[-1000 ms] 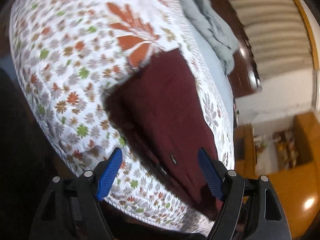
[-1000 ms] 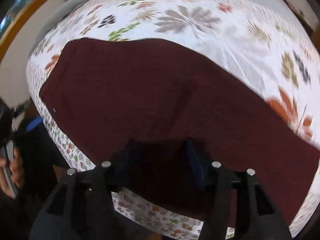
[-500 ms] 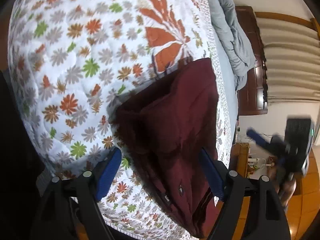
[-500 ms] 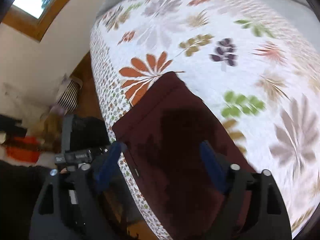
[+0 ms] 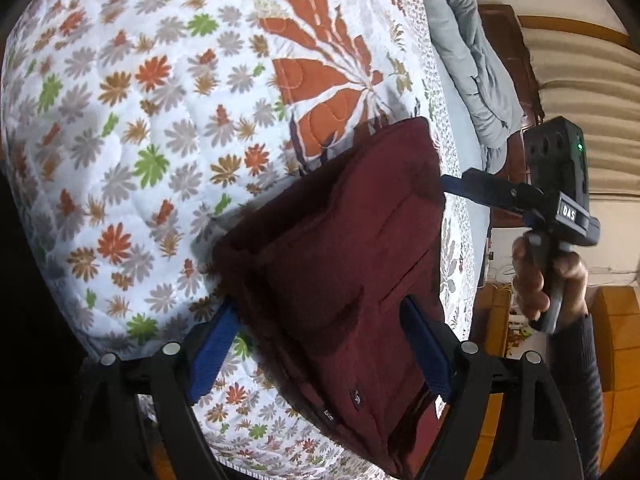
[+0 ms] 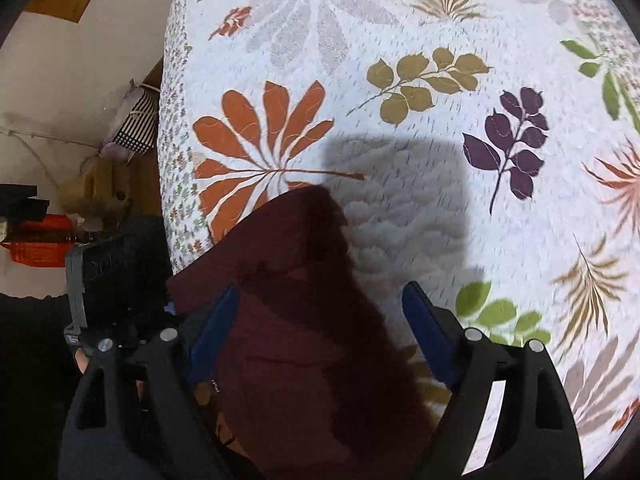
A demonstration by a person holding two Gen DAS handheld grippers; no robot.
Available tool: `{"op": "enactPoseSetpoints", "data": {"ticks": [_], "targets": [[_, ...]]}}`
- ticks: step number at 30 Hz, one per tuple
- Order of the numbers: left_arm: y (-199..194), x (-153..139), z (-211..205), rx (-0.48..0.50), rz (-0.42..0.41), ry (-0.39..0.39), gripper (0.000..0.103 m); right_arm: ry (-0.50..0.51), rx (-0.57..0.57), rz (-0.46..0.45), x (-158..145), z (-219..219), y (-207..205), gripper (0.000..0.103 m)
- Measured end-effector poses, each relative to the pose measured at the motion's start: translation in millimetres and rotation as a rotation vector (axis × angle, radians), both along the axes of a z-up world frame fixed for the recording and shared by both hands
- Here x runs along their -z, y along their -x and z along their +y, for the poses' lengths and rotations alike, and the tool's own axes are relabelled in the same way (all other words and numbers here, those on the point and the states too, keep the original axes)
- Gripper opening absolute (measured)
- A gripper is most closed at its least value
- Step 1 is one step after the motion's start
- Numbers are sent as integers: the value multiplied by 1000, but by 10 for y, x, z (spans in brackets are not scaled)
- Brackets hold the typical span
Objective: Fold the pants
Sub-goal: 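Grasp the edge of the folded maroon trousers with the left gripper while the right gripper grasps it too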
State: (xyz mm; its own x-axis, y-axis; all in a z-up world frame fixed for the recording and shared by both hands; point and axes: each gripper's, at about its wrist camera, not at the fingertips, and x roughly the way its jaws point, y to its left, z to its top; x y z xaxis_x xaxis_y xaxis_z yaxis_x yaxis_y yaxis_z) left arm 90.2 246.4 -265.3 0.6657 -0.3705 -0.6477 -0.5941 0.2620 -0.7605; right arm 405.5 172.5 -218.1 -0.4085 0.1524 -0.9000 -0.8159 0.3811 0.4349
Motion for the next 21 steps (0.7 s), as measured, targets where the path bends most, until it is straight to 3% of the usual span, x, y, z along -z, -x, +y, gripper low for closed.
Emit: {"op": "enactPoseSetpoints", "data": {"ticks": [14, 21], "targets": [[-110, -24, -31, -1, 8, 17, 86, 74, -141, 133, 497, 269, 101, 86], [-36, 88, 82, -55, -55, 107, 86, 92, -194, 145, 493, 392, 95, 86]]}}
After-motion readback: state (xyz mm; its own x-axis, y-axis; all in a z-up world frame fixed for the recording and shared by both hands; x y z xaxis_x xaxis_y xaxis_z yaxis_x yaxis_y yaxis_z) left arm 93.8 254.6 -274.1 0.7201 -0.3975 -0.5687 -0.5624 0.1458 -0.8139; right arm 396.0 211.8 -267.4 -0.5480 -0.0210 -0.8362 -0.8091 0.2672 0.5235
